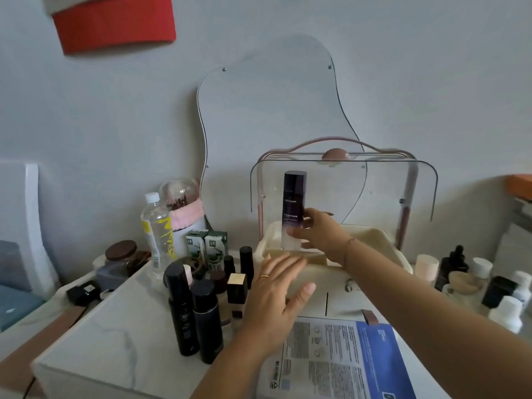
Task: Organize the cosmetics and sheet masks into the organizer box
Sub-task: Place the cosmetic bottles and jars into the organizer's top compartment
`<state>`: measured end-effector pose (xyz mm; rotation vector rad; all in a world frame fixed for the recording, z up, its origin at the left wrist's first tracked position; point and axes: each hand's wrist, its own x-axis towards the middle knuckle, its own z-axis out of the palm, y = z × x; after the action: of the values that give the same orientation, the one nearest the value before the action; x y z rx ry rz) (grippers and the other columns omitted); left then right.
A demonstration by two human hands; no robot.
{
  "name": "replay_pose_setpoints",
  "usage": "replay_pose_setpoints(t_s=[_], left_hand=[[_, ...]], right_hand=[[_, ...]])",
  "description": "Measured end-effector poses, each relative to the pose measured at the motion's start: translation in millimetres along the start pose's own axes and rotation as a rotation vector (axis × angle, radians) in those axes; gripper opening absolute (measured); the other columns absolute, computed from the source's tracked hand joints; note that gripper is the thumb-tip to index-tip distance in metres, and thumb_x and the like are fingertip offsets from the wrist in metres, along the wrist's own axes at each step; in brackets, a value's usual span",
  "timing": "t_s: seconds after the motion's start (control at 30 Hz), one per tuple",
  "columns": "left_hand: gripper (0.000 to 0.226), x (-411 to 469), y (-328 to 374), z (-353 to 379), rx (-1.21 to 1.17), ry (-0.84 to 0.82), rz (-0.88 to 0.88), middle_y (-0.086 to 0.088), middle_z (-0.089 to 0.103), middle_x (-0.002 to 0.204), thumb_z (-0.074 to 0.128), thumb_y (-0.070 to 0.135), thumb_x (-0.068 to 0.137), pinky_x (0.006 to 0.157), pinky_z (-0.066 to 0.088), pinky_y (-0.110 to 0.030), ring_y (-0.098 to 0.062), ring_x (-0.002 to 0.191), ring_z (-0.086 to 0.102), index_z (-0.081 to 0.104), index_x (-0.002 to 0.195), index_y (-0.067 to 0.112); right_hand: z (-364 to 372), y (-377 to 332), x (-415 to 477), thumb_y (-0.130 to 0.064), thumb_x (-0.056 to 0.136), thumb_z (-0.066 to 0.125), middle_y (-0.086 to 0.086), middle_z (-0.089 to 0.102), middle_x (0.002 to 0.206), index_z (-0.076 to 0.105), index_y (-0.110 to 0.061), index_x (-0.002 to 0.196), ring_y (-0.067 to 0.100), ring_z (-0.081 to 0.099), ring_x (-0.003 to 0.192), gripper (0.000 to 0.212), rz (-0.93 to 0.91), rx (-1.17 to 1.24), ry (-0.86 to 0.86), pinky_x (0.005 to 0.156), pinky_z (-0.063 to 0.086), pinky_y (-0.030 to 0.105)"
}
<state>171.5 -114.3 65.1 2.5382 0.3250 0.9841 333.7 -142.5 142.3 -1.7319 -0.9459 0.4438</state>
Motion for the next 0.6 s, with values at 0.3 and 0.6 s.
replay_pose_setpoints(t_s=[0.3,0.6], left_hand=[[0.073,-1,-1,0,-0.022,-0.028,-0.007,0.022,0.034,0.147,0.012,0.071,0.088,0.114,-0.003,-0.017,0.010,0.138,0.012,0.037,0.143,0.031],[0.067,-2,-1,2,-0.039,-0.019,0.006,0.019,0.036,0.148,0.018,0.065,0.090,0.118,0.002,-0.025,0.009,0.139,0.012,0.038,0.143,0.030]], right_hand=[[4,1,34,0.003,0.076,0.072,0.007,0.062,0.102,0.058,-0.004,0.121,0.021,0.059,0.095,0.048,0.132,0.156,-0.004,0.087,0.053,0.037],[10,3,43,-0.002,0.072,0.075,0.003,0.057,0.081,0.052,-0.012,0.097,0.019,0.056,0.078,0.035,0.109,0.037,0.049,0.081,0.054,0.042]])
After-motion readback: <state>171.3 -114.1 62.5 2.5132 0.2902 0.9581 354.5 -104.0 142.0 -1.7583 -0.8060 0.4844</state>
